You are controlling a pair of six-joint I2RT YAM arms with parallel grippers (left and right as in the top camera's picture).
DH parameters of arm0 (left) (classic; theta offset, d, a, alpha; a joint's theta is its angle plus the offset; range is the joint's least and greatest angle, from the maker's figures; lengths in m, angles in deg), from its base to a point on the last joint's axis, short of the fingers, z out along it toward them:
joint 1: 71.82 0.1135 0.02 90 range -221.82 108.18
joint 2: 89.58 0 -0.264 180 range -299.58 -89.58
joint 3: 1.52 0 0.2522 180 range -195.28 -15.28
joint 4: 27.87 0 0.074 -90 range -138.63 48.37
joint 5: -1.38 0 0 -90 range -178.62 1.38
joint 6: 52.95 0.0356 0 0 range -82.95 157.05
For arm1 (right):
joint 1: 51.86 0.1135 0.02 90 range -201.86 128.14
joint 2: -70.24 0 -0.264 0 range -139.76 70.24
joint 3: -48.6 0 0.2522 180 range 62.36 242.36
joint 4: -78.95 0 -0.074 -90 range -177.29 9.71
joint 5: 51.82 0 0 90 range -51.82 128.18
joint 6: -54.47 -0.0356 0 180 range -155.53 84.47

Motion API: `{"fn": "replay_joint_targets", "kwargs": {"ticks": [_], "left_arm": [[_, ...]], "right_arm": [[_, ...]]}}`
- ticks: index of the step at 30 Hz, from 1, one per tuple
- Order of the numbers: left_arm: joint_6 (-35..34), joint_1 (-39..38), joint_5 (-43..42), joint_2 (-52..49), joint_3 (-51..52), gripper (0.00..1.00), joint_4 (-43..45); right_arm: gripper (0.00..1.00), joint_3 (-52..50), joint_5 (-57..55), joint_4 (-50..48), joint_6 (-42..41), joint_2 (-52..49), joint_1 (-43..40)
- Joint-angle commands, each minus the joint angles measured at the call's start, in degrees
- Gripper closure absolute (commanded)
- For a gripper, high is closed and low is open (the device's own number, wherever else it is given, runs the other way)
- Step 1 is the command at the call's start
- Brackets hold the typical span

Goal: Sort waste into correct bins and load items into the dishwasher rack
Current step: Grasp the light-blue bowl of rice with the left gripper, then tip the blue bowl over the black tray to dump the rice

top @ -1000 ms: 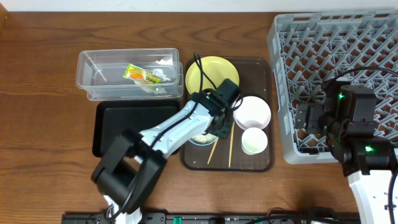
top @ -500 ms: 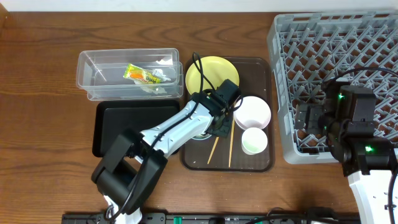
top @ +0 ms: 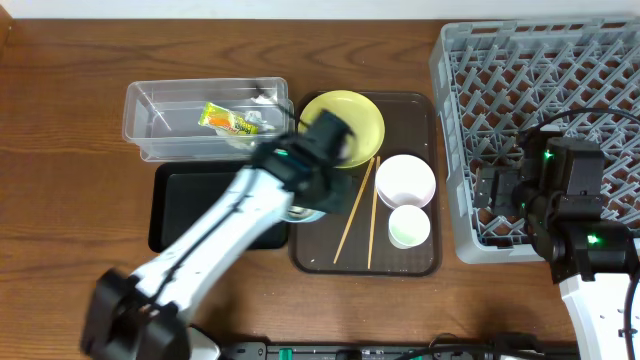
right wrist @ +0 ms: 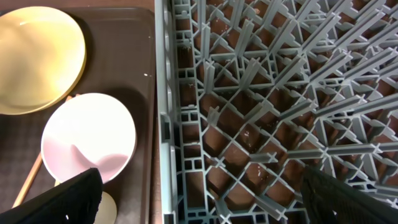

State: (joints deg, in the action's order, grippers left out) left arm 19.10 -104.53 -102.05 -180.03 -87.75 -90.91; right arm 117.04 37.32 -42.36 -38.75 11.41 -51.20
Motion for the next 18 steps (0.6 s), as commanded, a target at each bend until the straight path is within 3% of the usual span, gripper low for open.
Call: {"fn": "replay_joint_targets", "kwargs": {"ticks": [1,13,18], "left_arm": [[1.5,8.0,-13.8,2.2,-0.7,0.94,-1.6],[26.4,37.1,-58.1,0.1,9.7,0.94,-1.9],[28.6,45.9,-68.5,-2.1,15.1,0.94,-1.9]], "right_arm": [[0.01,1.2,0.3,0.2,0.3,0.2,0.8],[0.01,1.2,0.3,0.8,0.3,0.2,0.8],[0.01,1.2,0.3,0.8,0.3,0.2,0.8]]}}
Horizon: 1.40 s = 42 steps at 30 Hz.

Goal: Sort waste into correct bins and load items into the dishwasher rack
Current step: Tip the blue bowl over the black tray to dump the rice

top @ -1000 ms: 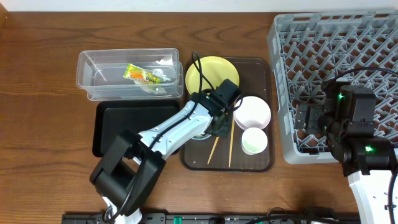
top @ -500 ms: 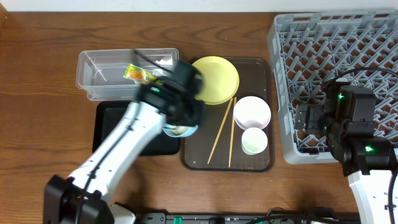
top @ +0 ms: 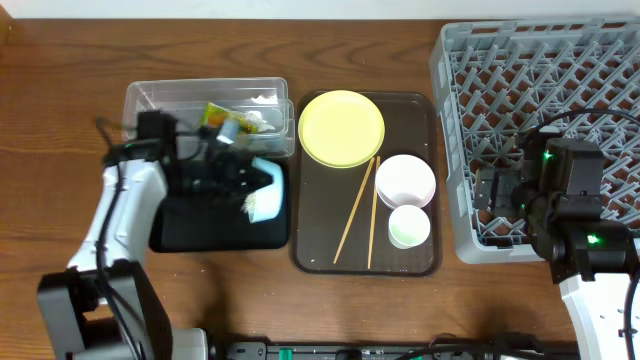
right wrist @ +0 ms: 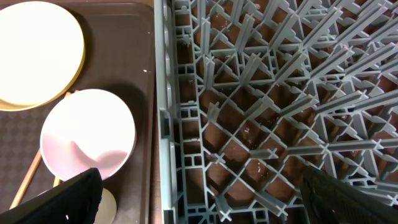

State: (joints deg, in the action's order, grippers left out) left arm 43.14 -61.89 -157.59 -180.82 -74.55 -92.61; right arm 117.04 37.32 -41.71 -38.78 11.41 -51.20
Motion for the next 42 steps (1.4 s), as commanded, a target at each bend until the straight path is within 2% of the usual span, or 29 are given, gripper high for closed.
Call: {"fn": "replay_joint_targets", "kwargs": {"ticks": [1,4,16,27,37,42], "left_arm": [[4.3,4.5,-15.3,-1.8,2.6,0.94,-0.2],[2.8,7.2,-21.2,-3.3,4.5,0.94,-0.2],[-13.5,10.9,-21.2,-5.7,4.7,0.94,-0.4],[-22.4,13.6,-21.2,-5.7,4.7,0.94,-0.4],[-22.6,13.8,-21.2,-5.7,4.7,0.94,0.2],[-16.5,13.8,-21.2,-5.7,4.7,0.94,5.9]], "right_arm": [[0.01,1.2,0.3,0.1,0.3,0.2,0.8],[0.01,1.2,0.3,0.2,0.3,0.2,0.8],[0.01,1.2,0.3,0.6,0.3,0.2,0.8],[0.01,1.2,0.3,0.9,0.3,0.2,0.8],[0.01,1.2,0.2,1.0,0.3,0.2,0.8],[0.01,1.2,0.3,1.0,0.3,0.2,0.8]]}}
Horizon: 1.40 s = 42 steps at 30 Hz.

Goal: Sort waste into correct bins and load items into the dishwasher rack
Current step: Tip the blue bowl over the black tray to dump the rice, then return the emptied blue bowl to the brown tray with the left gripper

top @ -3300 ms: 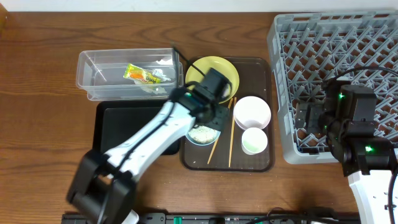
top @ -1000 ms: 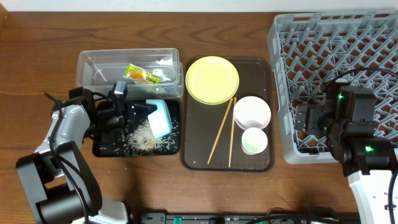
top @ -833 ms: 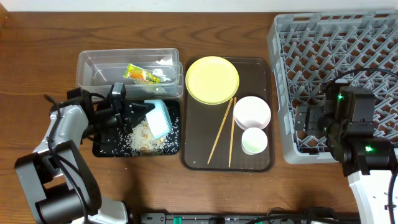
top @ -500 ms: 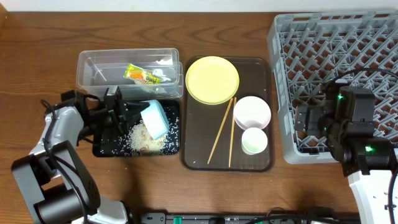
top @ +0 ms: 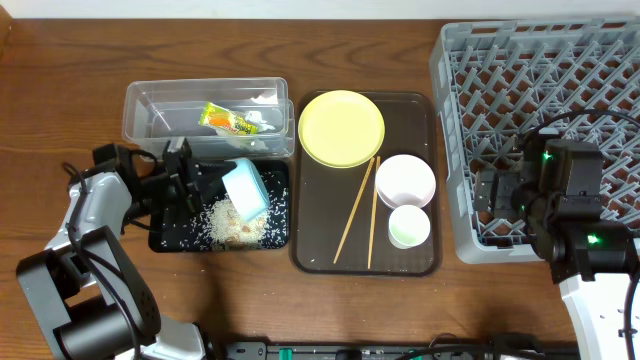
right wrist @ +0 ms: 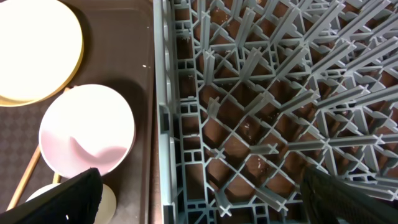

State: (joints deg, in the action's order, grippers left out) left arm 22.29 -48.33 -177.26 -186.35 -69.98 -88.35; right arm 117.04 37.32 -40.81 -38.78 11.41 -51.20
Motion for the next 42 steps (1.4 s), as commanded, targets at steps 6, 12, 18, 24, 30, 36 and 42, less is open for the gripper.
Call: {"fn": "replay_joint_targets", "kwargs": {"ticks": [6,12,18,24,30,36,42], "left_arm": [[13.1,0.2,-1.3,-0.2,0.2,0.94,6.4],[13.1,0.2,-1.4,0.3,0.2,0.93,6.3],[14.6,-3.8,1.3,4.0,0.1,0.94,5.5],[9.5,-19.1,34.0,13.1,-2.4,0.94,5.9],[6.9,-40.3,62.3,17.0,-3.4,0.94,13.1],[6.9,-56.2,78.6,12.0,-3.4,0.94,20.8],[4.5,-62.2,79.5,4.3,-3.4,0.92,25.2]], "right_arm": [[0.01,1.2,0.2,0.1,0.3,0.2,0.8],[0.01,1.2,0.3,0.1,0.3,0.2,0.8],[0.01,1.2,0.3,0.1,0.3,0.2,0.8],[0.01,1.2,0.3,0.1,0.3,0.2,0.8],[0.01,1.2,0.3,0.1,0.3,0.2,0.8],[0.01,1.2,0.3,0.1,0.3,0.2,0.8],[0.01,1.2,0.3,0.1,0.3,0.2,0.8]]}}
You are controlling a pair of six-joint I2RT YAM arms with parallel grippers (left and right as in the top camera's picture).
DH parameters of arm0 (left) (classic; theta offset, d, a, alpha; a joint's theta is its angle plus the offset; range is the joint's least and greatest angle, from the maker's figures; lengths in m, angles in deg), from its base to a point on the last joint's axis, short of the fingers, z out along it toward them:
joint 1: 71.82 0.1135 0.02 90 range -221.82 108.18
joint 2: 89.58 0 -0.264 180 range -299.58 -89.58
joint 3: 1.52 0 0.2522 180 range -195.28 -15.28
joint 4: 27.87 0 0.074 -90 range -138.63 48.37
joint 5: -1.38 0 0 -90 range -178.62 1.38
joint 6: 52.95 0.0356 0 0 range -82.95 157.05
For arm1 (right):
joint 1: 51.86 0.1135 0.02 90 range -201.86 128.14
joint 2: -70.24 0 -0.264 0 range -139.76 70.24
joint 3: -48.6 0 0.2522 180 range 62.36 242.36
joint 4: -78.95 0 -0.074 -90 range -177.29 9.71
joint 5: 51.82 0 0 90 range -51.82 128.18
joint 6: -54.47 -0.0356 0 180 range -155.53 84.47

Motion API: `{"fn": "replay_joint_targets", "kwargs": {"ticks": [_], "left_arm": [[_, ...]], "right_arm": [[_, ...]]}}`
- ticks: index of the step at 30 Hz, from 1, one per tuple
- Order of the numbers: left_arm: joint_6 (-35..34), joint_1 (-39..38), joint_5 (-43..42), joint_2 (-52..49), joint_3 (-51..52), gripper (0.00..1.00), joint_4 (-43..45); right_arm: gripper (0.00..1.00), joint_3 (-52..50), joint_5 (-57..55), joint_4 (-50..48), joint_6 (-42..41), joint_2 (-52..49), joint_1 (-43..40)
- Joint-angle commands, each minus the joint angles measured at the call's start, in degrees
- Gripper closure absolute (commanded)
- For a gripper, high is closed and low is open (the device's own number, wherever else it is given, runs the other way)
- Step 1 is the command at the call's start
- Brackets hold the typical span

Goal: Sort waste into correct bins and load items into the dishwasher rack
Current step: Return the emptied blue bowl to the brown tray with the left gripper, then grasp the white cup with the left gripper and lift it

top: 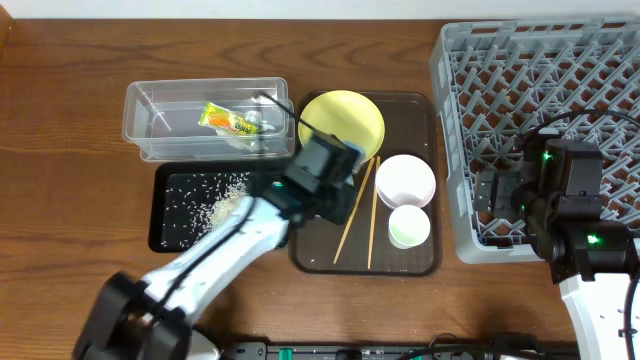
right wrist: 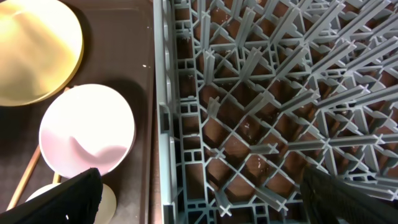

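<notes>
My left gripper (top: 335, 170) is over the brown serving tray (top: 425, 262), at the lower edge of the yellow plate (top: 345, 118). Its jaws are hidden under the arm, and no blue bowl shows. Loose rice (top: 215, 200) lies scattered in the black tray (top: 165, 238). A pink bowl (top: 405, 178) (right wrist: 87, 130), a small pale cup (top: 408, 225) and two chopsticks (top: 355, 215) lie on the brown tray. My right gripper (right wrist: 199, 199) is open and empty over the left edge of the grey dishwasher rack (top: 540, 70) (right wrist: 163, 112).
A clear plastic bin (top: 140, 130) holding a yellow-orange wrapper (top: 225, 121) stands behind the black tray. The right arm's body (top: 565, 200) covers the rack's near left part. Bare wooden table lies at the far left and along the back.
My left arm was at the black tray with a pale blue bowl tipped over spilled rice. Now it reaches over the brown tray by the yellow plate, and the bowl is out of sight. The right arm has not moved.
My left arm first hung over the brown tray by the yellow plate, the black tray bare. Then it held a pale blue bowl over the black tray, then tipped with rice spread below. Now it is back at the brown tray and the rice stays.
</notes>
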State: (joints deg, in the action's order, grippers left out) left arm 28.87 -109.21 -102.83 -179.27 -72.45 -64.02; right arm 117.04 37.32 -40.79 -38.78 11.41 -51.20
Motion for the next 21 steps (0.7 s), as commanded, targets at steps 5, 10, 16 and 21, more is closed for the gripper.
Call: {"fn": "replay_joint_targets", "kwargs": {"ticks": [5,10,16,21], "left_arm": [[-2.2,-3.2,5.1,-5.5,-0.9,0.86,3.3],[-2.2,-3.0,5.0,-3.5,-1.7,0.55,2.8],[-2.4,-3.1,-0.9,3.0,-4.0,0.51,2.7],[-4.6,-4.0,-2.0,3.5,-3.7,0.50,3.4]], "right_arm": [[0.01,1.2,0.3,0.1,0.3,0.2,0.8],[0.01,1.2,0.3,0.0,0.3,0.2,0.8],[0.01,1.2,0.3,0.1,0.3,0.2,0.8],[0.01,1.2,0.3,0.0,0.3,0.2,0.8]]}}
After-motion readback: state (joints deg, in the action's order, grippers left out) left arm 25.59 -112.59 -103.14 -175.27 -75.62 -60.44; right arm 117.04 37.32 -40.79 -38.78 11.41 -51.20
